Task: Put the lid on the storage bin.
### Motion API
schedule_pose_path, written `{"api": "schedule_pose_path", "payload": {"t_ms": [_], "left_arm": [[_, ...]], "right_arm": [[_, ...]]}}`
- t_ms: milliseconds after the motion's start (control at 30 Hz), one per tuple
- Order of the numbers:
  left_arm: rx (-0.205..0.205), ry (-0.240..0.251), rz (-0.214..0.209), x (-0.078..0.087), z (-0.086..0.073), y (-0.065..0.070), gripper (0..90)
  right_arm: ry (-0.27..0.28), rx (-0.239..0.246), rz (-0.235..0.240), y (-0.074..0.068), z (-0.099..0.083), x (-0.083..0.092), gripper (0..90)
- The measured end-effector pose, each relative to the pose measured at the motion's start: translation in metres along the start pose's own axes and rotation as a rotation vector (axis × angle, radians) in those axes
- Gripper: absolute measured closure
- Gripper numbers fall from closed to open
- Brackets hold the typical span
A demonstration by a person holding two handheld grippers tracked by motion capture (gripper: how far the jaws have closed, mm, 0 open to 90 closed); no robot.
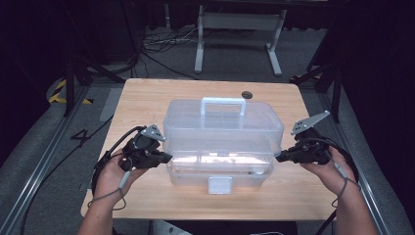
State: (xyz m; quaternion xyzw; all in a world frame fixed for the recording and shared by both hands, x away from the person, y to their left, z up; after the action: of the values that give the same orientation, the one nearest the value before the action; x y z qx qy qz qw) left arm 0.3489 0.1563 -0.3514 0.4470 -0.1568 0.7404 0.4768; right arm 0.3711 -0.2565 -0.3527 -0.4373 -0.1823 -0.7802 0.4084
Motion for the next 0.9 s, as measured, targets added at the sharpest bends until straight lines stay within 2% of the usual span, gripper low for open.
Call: {"api": "schedule_pose_path", "payload": {"t_ms": [500, 900], "left_arm": [[-0.001, -0.039, -0.008, 0.0031, -0.0042, 0.0022, 87.7], [0.017, -0.031, -0.021, 0.0098, -0.0096, -0.0007, 87.7]], "right_arm": [[-0.054, 0.019, 0.009, -0.0012, -0.0017, -0.0059, 88.9], [-0.091, 0.023, 0.02, -0.0023, -0.0026, -0.0098, 88.9]]}}
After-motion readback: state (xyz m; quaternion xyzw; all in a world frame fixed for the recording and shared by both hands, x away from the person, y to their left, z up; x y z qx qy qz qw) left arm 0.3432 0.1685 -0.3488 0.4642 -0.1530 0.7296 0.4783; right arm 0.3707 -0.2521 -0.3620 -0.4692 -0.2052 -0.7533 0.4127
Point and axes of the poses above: each handheld gripper's, and its own axes: x roughly backward along the jaws, z roughly out of its top, y roughly to its right, the point moved 3 cm from there along -x, roughly forward along the jaws, and after that the axes turned 7 degrees about -z, right-handed, at the moved point
